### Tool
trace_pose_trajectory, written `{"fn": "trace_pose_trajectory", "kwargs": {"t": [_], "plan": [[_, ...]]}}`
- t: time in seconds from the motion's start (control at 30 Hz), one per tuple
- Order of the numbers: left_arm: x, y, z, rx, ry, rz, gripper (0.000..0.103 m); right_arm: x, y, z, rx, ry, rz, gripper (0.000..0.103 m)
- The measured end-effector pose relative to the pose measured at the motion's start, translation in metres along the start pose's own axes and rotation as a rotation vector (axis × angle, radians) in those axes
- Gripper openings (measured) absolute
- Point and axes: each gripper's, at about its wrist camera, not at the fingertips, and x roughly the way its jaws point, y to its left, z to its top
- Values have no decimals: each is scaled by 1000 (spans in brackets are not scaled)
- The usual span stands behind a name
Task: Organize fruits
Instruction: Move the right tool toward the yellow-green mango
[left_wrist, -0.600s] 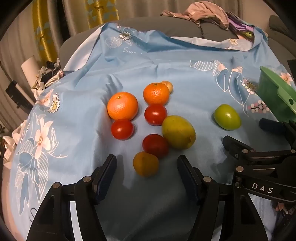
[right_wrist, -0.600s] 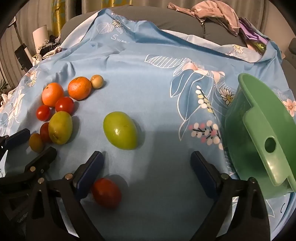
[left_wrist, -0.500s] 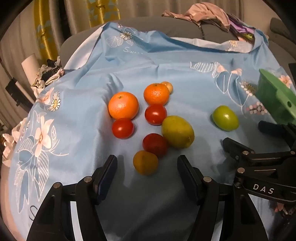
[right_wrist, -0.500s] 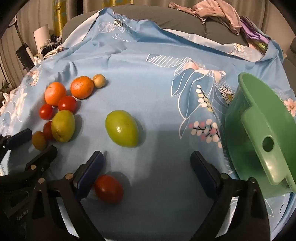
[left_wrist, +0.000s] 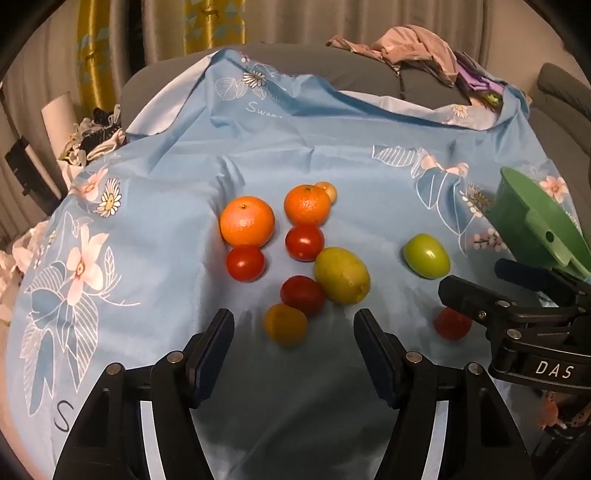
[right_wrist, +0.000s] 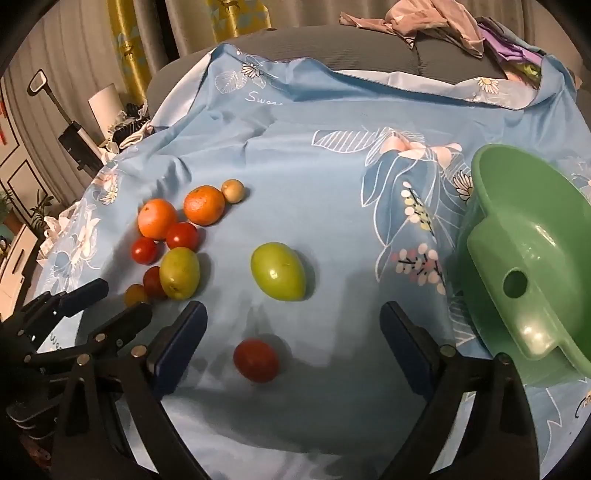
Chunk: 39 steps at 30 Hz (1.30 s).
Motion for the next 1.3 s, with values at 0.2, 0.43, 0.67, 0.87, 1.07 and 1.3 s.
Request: {"fn": "trace_pose_trajectory", "kwargs": {"t": [0.2,0.43,0.67,0.87,1.07,1.3], "plan": [[-2,5,1,-22,-2,-22,69,-2,0,1,-20,11,-9,93],[-4,8,0,-35,2,-29,69,-2,-2,0,-14,12,-3,90],[-5,10,2,-45,3,-39,69,-4,-1,0,-15,-2,4,87],[-6,9,2,-48,-1,-45,69,-3,1,0,-18,0,9,81],[-16,10,7,-67,-28,-75,67,-11,3,3,-22,-18,20,76],[-29,5,45,-96,-26,-133,52,-34,1,39,30,-29,126,69]]}}
